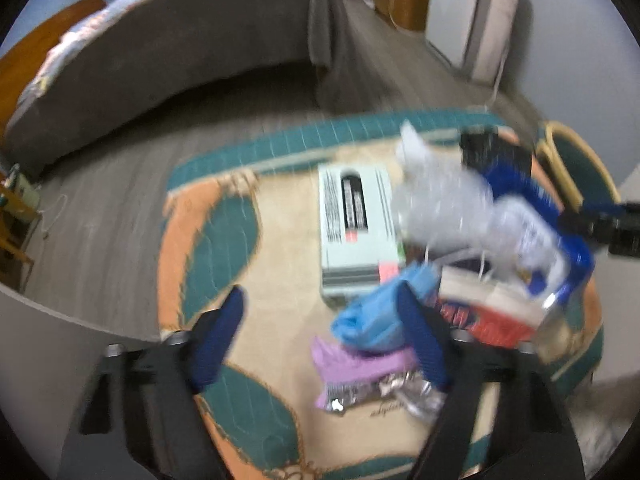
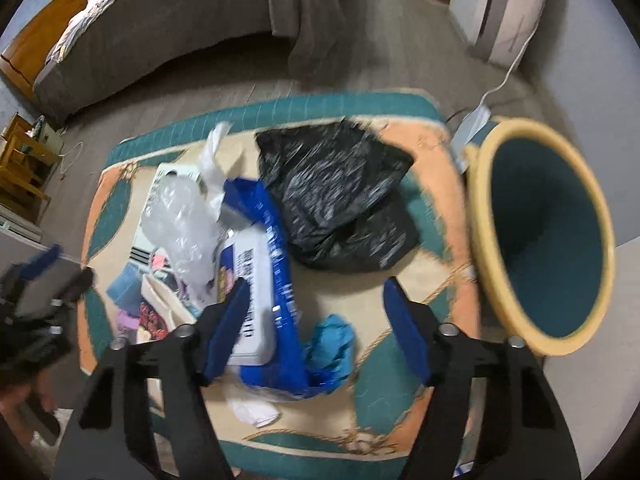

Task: Collect trash
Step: 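Grasp the blue face mask with the left tool while the right tool grasps the blue wipes pack, then carry the wipes pack over the wastebasket and open the right tool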

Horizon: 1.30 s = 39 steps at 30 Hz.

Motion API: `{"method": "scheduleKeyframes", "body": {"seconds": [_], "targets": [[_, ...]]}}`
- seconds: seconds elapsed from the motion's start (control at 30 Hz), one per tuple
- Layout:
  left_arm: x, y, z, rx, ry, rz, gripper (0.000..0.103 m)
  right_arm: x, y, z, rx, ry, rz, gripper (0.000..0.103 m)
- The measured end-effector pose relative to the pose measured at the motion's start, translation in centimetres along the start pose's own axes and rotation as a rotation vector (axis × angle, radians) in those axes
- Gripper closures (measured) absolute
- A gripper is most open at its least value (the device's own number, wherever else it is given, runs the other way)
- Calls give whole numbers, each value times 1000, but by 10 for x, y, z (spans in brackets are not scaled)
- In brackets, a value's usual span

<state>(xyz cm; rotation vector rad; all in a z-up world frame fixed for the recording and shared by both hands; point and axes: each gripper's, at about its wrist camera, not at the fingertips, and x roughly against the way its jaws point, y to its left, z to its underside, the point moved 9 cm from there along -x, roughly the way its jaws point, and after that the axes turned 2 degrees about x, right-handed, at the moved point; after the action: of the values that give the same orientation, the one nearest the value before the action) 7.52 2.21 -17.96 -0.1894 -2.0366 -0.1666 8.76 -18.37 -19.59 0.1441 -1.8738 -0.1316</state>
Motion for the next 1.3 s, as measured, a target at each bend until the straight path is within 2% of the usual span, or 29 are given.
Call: {"method": "scheduleKeyframes", "body": {"seconds": [0.1, 0.2, 0.23, 0.27, 0.3, 0.33, 0.37, 0.43, 0.53, 0.67, 0.8, 0.87, 0.97, 1.07, 1.17, 1.3], "targets": [[-10, -13, 10, -43, 45, 68, 38, -13, 9, 5, 21, 50, -17, 45], [-21, -25, 18, -119, 75, 57, 46, -19, 15, 9, 23, 77, -35, 45], [-24, -28, 20, -127, 90, 60, 53, -20, 16, 10, 20, 82, -42, 48], [-27, -29, 22, -130, 98, 64, 61, -19, 16, 11, 22, 83, -45, 55], [-28, -31, 23, -133, 106, 74, 64, -18, 18, 11, 23, 80, -54, 71], [-28, -32, 24, -138, 107, 80, 68, -15, 19, 10, 19, 73, -68, 77], [-27, -34, 24, -146, 105, 84, 76, -12, 20, 10, 16, 67, -82, 81], [-22, -36, 23, -156, 99, 94, 84, -2, 21, 8, 7, 49, -107, 90], [-11, -34, 17, -144, 65, 96, 89, 16, 19, 6, 1, 19, -114, 95], [14, -31, 2, -135, -15, 78, 90, 53, 20, -4, 77, -73, -52, 95], [59, -29, -25, -56, -147, 112, 90, 91, 10, -18, 80, -174, -50, 95], [78, -35, -37, -59, -207, 116, 90, 109, -1, -27, 62, -225, -48, 95], [103, -52, -59, -99, -288, 99, 90, 128, -26, -40, 58, -291, 14, 95], [111, -83, -80, -114, -301, 160, 90, 138, -60, -55, -8, -338, 28, 95], [106, -128, -95, -186, -297, 188, 90, 141, -105, -63, -97, -362, 60, 95], [74, -201, -109, -273, -243, 261, 90, 125, -169, -64, -219, -344, 117, 95]]}}
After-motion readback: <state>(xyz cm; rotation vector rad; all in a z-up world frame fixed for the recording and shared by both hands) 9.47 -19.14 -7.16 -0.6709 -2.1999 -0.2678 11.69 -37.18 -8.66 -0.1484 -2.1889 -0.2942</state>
